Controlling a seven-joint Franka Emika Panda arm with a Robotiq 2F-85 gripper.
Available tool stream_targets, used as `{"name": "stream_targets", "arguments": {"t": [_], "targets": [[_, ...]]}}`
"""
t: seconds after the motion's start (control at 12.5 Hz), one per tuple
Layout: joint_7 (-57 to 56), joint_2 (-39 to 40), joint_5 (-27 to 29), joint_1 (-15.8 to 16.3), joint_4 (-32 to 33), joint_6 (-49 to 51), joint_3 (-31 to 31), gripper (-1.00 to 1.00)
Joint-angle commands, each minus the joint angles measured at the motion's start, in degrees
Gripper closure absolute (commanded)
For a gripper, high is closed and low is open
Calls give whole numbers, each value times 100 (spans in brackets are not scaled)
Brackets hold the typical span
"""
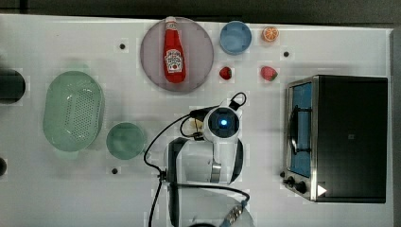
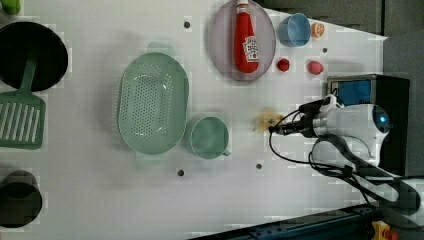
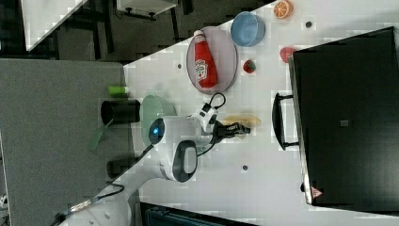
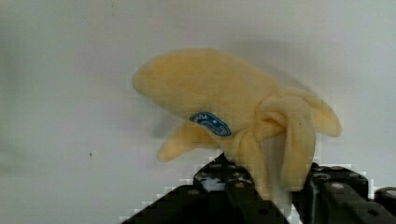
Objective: Pick Banana and place it in mug.
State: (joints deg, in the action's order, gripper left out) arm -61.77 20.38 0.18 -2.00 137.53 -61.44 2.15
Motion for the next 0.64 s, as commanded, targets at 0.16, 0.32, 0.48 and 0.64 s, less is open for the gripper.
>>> {"name": "stream_targets", "arguments": {"t": [0.16, 0.32, 0.48, 0.64], "targets": [[-185, -1124, -67, 43, -61, 781, 136, 37], [-180, -1840, -67, 45, -202, 1622, 156, 37], [-85, -2469, -67, 71, -434, 2453, 111, 37], [306, -2932, -67, 102, -736, 3362, -3, 37]]}}
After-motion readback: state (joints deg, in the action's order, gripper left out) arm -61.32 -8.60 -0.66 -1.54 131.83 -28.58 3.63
